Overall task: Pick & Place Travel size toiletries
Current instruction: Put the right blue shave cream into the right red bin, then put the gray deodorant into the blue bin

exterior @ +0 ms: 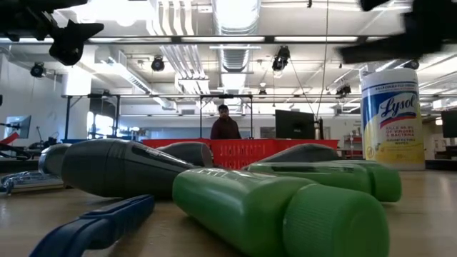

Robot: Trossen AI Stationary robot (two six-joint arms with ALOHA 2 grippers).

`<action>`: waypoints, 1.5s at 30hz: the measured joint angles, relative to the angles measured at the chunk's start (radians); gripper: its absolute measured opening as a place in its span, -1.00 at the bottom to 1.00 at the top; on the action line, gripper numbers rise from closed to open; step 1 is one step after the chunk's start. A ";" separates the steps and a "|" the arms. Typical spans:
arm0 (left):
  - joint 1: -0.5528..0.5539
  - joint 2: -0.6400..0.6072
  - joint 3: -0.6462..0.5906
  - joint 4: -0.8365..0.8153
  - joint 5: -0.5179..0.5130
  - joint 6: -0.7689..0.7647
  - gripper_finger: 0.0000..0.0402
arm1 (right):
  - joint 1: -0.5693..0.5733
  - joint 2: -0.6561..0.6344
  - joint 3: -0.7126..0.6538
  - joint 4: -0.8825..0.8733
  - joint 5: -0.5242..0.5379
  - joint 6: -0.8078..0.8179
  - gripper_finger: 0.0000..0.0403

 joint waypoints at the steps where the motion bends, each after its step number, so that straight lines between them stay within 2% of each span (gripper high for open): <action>1: 0.000 0.000 0.000 0.000 0.000 -0.001 0.29 | -0.047 -0.039 -0.018 0.009 0.039 0.051 -0.42; 3: 0.000 0.000 0.000 0.001 0.000 -0.012 0.29 | -0.165 -0.087 -0.068 0.058 0.091 0.094 -0.39; 6: 0.000 0.000 0.000 0.005 0.000 -0.062 0.29 | -0.353 -0.107 -0.153 0.232 0.111 0.042 -0.39; 10: 0.000 0.000 0.000 0.020 0.000 -0.162 0.29 | -0.557 -0.061 -0.247 0.454 0.013 -0.050 -0.42; 14: 0.000 0.000 0.000 0.019 0.000 -0.330 0.29 | -0.650 0.012 -0.280 0.523 -0.151 -0.081 -0.34; 17: 0.000 0.000 0.000 0.018 -0.026 -0.503 0.29 | -0.661 0.067 -0.282 0.523 -0.188 -0.107 -0.27; 19: 0.000 0.000 0.000 0.017 -0.051 -0.546 0.29 | -0.660 0.094 -0.260 0.523 -0.177 -0.114 -0.22; 26: 0.000 0.000 0.000 0.020 -0.136 -0.547 0.29 | -0.660 0.170 -0.149 0.473 -0.124 -0.184 0.00; 29: 0.000 0.002 0.000 0.039 -0.145 -0.563 0.29 | -0.654 0.181 -0.082 0.372 -0.102 -0.251 0.13; 35: 0.000 0.015 0.000 0.036 -0.158 -0.620 0.29 | -0.621 0.175 0.066 0.169 0.007 -0.380 0.39; 39: 0.000 0.071 0.000 0.034 -0.078 -0.619 0.28 | -0.597 0.175 0.136 0.054 0.030 -0.472 0.52; 45: -0.003 0.317 0.021 -0.067 0.194 -0.623 0.18 | -0.561 0.175 0.173 -0.118 0.033 -0.553 0.64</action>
